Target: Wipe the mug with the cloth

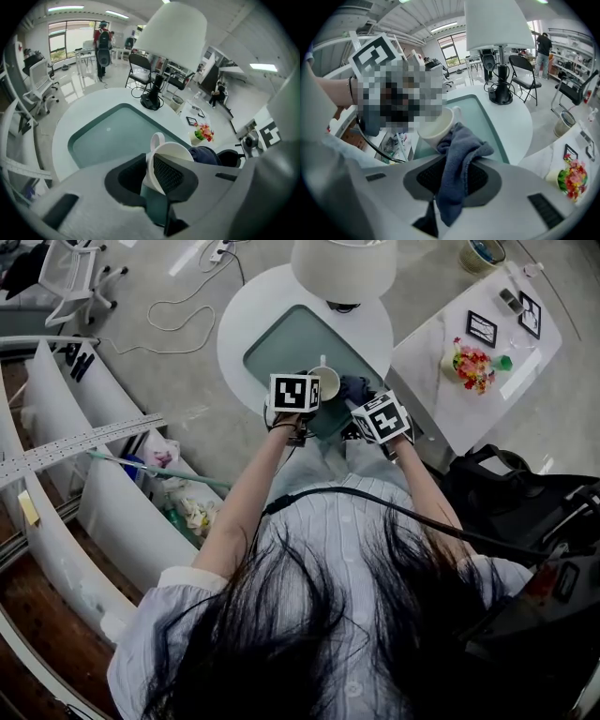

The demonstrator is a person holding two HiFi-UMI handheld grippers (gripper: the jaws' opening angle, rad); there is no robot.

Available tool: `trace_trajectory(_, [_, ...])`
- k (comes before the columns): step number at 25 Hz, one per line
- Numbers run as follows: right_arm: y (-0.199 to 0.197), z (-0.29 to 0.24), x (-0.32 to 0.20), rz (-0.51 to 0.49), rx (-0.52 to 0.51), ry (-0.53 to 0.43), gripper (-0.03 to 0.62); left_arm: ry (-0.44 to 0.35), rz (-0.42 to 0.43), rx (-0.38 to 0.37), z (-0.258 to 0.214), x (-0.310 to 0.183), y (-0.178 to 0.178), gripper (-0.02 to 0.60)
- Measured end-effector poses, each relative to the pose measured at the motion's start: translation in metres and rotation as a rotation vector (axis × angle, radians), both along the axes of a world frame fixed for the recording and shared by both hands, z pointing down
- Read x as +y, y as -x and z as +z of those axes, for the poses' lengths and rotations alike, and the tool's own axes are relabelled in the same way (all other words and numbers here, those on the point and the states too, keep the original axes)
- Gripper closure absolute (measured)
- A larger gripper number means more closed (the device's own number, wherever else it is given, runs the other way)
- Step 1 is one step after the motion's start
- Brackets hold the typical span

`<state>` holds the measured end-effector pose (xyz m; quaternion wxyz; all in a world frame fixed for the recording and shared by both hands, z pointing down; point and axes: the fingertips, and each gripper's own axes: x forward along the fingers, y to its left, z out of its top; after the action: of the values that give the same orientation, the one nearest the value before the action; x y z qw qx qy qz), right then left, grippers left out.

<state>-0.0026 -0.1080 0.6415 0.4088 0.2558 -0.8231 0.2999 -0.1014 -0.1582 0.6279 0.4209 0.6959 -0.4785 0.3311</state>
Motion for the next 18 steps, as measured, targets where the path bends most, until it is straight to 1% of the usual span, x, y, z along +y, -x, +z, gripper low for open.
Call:
trace_trajectory(3, [0.002, 0.000, 0.002, -0.004, -0.007, 0.007, 0.500, 0.021, -0.122, 0.036, 0.001, 0.003, 0.005, 0.540])
trace_trajectory(8, [0.005, -0.003, 0.002, -0.011, -0.016, 0.009, 0.500, 0.049, -0.312, 0.116, 0.003, 0.006, 0.010, 0.538])
trace_trajectory(10, [0.005, -0.004, 0.001, -0.012, -0.021, 0.007, 0.500, 0.068, -0.410, 0.173, 0.004, 0.009, 0.011, 0.538])
trace_trajectory(13, [0.005, -0.003, 0.001, -0.006, -0.029, 0.010, 0.500, 0.105, -0.569, 0.284, 0.007, 0.014, 0.011, 0.538])
trace_trajectory(14, [0.005, -0.003, 0.001, -0.002, -0.032, 0.013, 0.500, 0.110, -0.598, 0.307, 0.008, 0.015, 0.010, 0.537])
trace_trajectory(15, [0.006, -0.003, 0.001, 0.001, -0.034, 0.016, 0.500, 0.109, -0.605, 0.319, 0.008, 0.015, 0.010, 0.535])
trace_trajectory(18, [0.006, -0.004, 0.000, 0.007, -0.037, 0.020, 0.500, 0.087, -0.544, 0.321, 0.006, 0.013, 0.009, 0.527])
